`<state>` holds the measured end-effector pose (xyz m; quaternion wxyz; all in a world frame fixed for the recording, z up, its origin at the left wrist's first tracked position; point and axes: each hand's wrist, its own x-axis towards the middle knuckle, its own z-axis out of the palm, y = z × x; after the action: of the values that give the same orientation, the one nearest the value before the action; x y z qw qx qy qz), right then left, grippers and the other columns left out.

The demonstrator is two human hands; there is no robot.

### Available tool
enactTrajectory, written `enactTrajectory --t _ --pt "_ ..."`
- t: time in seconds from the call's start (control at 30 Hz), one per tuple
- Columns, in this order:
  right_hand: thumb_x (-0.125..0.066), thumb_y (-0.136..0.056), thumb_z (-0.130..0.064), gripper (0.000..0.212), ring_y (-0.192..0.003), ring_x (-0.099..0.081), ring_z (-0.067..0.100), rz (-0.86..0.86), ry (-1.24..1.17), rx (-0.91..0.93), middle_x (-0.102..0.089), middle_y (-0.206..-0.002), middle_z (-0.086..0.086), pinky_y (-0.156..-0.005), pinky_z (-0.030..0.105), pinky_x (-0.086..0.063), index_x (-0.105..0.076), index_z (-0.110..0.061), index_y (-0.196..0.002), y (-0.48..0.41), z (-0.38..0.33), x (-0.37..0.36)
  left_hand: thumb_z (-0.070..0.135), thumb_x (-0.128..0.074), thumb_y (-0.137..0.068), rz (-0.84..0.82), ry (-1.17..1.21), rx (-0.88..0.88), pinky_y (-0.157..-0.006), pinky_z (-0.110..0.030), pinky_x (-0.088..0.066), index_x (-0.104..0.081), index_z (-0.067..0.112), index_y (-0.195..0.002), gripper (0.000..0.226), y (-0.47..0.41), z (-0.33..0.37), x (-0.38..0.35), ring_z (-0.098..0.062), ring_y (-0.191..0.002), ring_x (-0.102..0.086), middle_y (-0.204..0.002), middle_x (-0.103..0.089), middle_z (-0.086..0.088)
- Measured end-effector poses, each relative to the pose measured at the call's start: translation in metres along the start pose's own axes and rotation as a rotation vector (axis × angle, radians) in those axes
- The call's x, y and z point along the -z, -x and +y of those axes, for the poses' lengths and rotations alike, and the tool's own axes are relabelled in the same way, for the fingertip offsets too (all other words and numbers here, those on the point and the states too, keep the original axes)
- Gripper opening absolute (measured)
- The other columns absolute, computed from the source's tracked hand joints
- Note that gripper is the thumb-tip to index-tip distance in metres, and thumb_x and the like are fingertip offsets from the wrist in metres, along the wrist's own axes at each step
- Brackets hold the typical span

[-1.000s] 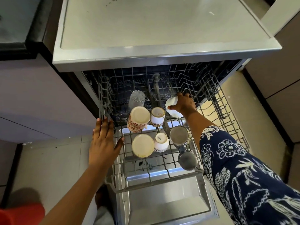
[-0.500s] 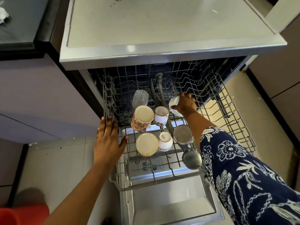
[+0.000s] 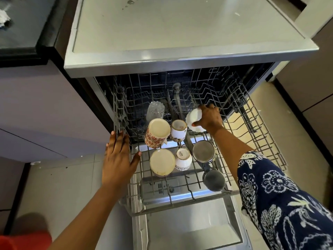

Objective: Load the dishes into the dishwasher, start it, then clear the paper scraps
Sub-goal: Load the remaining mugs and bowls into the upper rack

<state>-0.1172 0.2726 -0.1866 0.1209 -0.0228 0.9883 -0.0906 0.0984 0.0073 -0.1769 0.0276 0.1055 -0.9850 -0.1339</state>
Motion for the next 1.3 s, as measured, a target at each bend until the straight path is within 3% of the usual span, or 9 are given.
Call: enactTrajectory --t 0.2,0.37,0.5,0.77,0.9,0.97,1.03,1.13,1.3 --pt "-0.080 -0.068 -0.039 0.091 -0.129 -0.032 0.036 -0.014 0.113 0.043 -0.036 -0.138 0.016 -0.096 0.048 -0.043 -0.031 -0.018 -0.141 0.007 -0.014 -0.003 0.048 -0.048 -0.093 -0.001 -0.023 -0.005 -0.117 -0.042 -0.004 -0.026 0.006 -0.148 0.072 -0.002 -0.002 -0.003 -0.021 -0.146 0.007 -0.158 -0.016 -0.008" --pt "-0.081 -0.067 -0.034 0.094 -0.131 -0.032 0.036 -0.068 0.059 0.069 -0.035 -0.140 0.014 -0.099 0.047 -0.041 -0.028 -0.020 -0.144 0.007 -0.007 0.001 0.046 -0.048 -0.093 0.021 -0.008 -0.009 -0.116 -0.039 0.000 -0.026 0.006 -0.148 0.071 -0.002 0.000 -0.002 -0.022 -0.146 0.006 -0.158 -0.016 -0.008" --pt "-0.075 -0.076 -0.032 0.083 -0.130 -0.034 0.035 -0.007 0.006 0.055 -0.038 -0.141 0.013 -0.103 0.045 -0.039 -0.030 -0.017 -0.144 0.024 0.007 0.004 0.046 -0.046 -0.094 0.010 0.011 -0.008 -0.118 -0.041 -0.002 -0.025 0.007 -0.148 0.070 0.000 -0.001 0.000 -0.023 -0.147 0.004 -0.158 -0.015 -0.010" --pt "-0.061 -0.088 -0.029 0.046 -0.117 -0.047 0.027 0.298 -0.209 0.032 -0.052 -0.128 0.009 -0.094 0.039 -0.042 -0.048 -0.018 -0.131 0.173 0.045 0.025 0.043 -0.044 -0.096 0.007 0.187 0.032 -0.119 -0.041 -0.005 -0.017 0.013 -0.151 0.068 0.052 0.023 0.014 -0.023 -0.147 0.000 -0.159 -0.009 -0.010" --pt "-0.058 -0.091 -0.028 0.035 -0.116 -0.048 0.023 0.321 -0.325 0.026 -0.055 -0.126 0.005 -0.092 0.034 -0.040 -0.055 -0.017 -0.124 0.250 0.072 0.006 0.051 -0.041 -0.094 0.004 0.211 0.007 -0.115 -0.038 0.000 -0.023 0.016 -0.150 0.068 0.122 0.051 0.002 -0.025 -0.146 -0.009 -0.158 -0.015 -0.009" --pt "-0.061 -0.089 -0.027 0.038 -0.118 -0.048 0.024 0.307 -0.331 0.012 -0.055 -0.129 0.006 -0.096 0.037 -0.040 -0.055 -0.015 -0.124 0.270 0.087 -0.016 0.058 -0.029 -0.090 0.005 0.206 -0.001 -0.116 -0.042 -0.003 -0.031 0.016 -0.147 0.071 0.152 0.064 -0.009 -0.026 -0.145 -0.015 -0.156 -0.023 -0.009" --pt "-0.061 -0.089 -0.030 0.046 -0.127 -0.043 0.028 0.316 -0.301 -0.008 -0.049 -0.137 0.009 -0.107 0.045 -0.033 -0.051 -0.014 -0.130 0.280 0.097 -0.037 0.056 -0.027 -0.087 0.027 0.196 0.004 -0.116 -0.044 -0.005 -0.036 0.014 -0.145 0.072 0.174 0.074 -0.022 -0.027 -0.144 -0.019 -0.154 -0.028 -0.010" --pt "-0.052 -0.094 -0.034 0.057 -0.144 -0.015 0.027 0.270 -0.275 -0.101 -0.022 -0.155 0.009 -0.115 0.049 -0.009 -0.033 -0.015 -0.144 0.292 0.104 -0.057 0.054 -0.028 -0.090 0.035 0.180 0.033 -0.115 -0.048 -0.009 -0.031 0.013 -0.147 0.071 0.198 0.089 -0.042 -0.027 -0.145 -0.011 -0.156 -0.023 -0.010" --pt "-0.038 -0.096 -0.040 0.069 -0.145 0.007 0.025 0.246 -0.223 0.018 0.002 -0.157 0.012 -0.114 0.047 -0.002 -0.007 -0.011 -0.150 0.299 0.116 -0.080 0.067 -0.011 -0.091 -0.006 0.212 0.095 -0.115 -0.044 -0.007 -0.005 0.017 -0.152 0.080 0.214 0.107 -0.075 -0.015 -0.146 0.010 -0.159 0.001 -0.003"
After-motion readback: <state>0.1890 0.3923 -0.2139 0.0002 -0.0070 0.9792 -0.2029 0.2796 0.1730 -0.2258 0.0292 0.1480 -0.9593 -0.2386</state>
